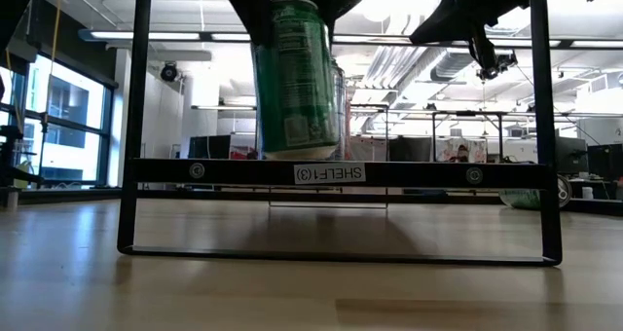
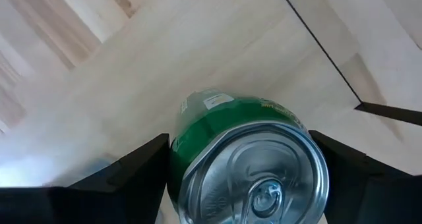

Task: Place canned beverage on shelf
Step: Put the left green soda can on the shelf

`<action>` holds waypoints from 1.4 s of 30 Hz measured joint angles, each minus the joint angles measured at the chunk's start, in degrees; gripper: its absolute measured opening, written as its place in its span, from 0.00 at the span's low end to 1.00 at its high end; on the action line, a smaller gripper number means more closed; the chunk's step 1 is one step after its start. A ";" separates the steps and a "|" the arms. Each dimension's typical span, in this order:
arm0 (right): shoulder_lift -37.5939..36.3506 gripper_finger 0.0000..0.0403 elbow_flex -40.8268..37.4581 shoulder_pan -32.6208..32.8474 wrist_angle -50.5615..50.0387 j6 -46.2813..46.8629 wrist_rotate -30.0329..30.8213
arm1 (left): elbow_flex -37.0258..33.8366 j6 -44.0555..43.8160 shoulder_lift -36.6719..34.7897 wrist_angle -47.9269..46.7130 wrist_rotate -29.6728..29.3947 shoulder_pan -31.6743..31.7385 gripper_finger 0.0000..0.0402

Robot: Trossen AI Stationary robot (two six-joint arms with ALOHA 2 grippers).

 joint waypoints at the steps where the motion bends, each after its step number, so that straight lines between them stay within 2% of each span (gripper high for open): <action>1: 0.00 0.00 0.00 0.01 0.00 0.00 0.00 | 0.00 -0.62 0.00 -0.47 -0.18 0.00 0.71; 15: 0.00 0.00 0.00 0.00 -0.02 0.00 0.00 | 0.02 -14.01 0.00 -3.60 -0.69 0.00 0.71; 20: 0.00 0.00 0.00 0.02 -0.11 0.00 0.00 | 0.02 -15.08 0.00 -3.53 0.04 0.19 0.71; 27: 0.00 0.00 0.00 0.02 -0.13 0.00 0.00 | 0.02 -17.11 0.00 -3.43 6.21 0.98 0.71; 34: 0.00 0.00 0.00 0.02 -0.13 0.02 0.00 | 0.02 -17.09 0.00 -3.14 6.26 1.01 0.71; 42: 0.02 0.00 0.00 0.02 -0.13 0.66 -0.02 | 0.11 -17.39 -0.09 -2.84 6.41 1.35 0.80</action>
